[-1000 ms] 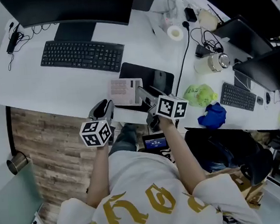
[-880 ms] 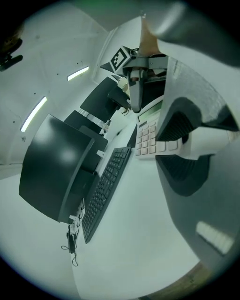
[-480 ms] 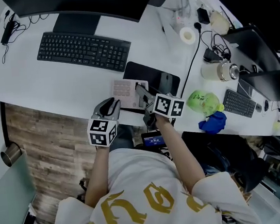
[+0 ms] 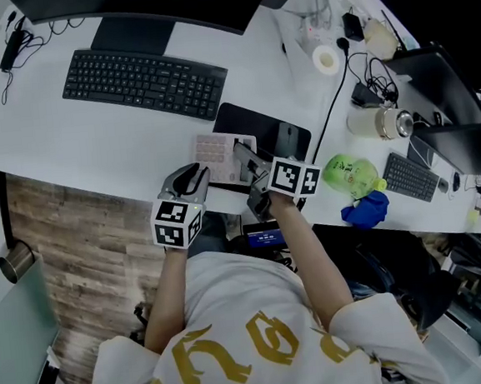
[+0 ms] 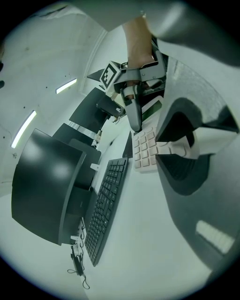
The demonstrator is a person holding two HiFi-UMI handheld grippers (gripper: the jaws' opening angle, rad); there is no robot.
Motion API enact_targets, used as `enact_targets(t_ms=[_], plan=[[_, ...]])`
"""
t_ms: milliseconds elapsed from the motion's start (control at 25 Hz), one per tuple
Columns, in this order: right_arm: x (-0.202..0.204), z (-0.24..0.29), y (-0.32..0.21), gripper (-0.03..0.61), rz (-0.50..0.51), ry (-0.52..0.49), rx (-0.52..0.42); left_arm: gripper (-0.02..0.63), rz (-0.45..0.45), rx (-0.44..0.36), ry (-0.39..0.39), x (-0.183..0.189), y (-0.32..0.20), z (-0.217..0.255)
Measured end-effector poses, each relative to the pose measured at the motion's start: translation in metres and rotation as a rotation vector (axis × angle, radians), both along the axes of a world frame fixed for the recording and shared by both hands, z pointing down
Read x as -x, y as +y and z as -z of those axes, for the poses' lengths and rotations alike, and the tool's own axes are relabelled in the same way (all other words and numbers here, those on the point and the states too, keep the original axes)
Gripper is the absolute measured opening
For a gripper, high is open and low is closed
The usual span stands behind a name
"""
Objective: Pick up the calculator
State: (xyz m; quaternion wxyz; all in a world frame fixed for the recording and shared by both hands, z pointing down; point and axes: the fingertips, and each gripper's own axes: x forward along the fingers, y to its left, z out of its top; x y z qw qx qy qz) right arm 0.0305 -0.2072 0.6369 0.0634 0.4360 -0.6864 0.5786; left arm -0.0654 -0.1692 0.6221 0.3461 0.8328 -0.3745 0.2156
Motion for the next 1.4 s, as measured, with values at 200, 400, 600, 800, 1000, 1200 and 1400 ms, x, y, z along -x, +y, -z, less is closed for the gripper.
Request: enact_targets(t_ms=[200, 400, 600, 800, 1000, 1200, 1400], plan=[[-0.001, 0.003, 0.000, 0.109, -0.056, -0.107, 0.034, 0.090, 0.042, 0.012, 0.066, 0.001, -0.006, 0.003], [-0.005, 0.012, 0.002, 0.107, -0.098, -0.156, 0.036, 0.090, 0.099, -0.005, 0.100, 0.011, -0.013, 0.013], [-0.007, 0.027, -0.003, 0.107, -0.121, -0.188, 0.005, 0.087, 0.159, -0.037, 0.102, 0.025, -0.020, 0.025], [-0.015, 0.049, -0.001, 0.107, -0.154, -0.246, -0.029, 0.087, 0.198, -0.088, 0.091, 0.028, -0.020, 0.046], [-0.023, 0.073, 0.006, 0.107, -0.181, -0.296, -0.060, 0.087, 0.254, -0.148, 0.106, 0.026, -0.015, 0.077], [-0.031, 0.102, 0.027, 0.107, -0.181, -0.338, -0.102, 0.014, 0.293, -0.230, 0.098, 0.020, 0.003, 0.110], [-0.042, 0.121, 0.045, 0.107, -0.207, -0.378, -0.138, 0.014, 0.307, -0.299, 0.081, 0.017, 0.025, 0.135]])
